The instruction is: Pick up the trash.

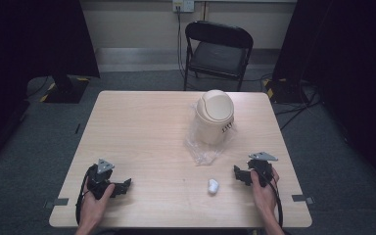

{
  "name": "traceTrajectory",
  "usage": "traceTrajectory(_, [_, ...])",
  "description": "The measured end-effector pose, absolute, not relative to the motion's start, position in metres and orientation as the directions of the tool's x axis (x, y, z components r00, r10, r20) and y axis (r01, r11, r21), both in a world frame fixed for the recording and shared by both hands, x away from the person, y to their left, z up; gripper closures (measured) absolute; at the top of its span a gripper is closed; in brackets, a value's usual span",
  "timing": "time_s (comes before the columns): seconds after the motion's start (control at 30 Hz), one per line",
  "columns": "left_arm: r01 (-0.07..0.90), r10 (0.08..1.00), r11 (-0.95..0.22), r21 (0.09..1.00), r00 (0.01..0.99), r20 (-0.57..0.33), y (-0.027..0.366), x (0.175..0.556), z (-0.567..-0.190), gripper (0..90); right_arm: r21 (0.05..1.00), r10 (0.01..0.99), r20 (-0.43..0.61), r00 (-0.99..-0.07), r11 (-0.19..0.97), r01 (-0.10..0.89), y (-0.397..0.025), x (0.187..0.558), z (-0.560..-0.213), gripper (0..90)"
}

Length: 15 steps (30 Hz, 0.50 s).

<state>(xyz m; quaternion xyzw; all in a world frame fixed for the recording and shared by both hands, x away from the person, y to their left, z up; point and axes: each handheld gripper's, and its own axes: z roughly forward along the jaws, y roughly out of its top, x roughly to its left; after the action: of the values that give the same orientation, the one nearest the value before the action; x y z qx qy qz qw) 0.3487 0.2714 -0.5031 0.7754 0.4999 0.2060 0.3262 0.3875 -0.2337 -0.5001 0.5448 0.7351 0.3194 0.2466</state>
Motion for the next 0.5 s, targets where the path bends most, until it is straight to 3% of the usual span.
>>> traceTrajectory(0.5, [0.635, 0.905, -0.290, 0.716, 0.425, -0.010, 0.2725, 0.3501, -0.5034, 0.0, 0.708, 0.935, -0.004, -0.354, 0.253, 0.660, -0.2329, 0.3868, -0.4910, 19.2])
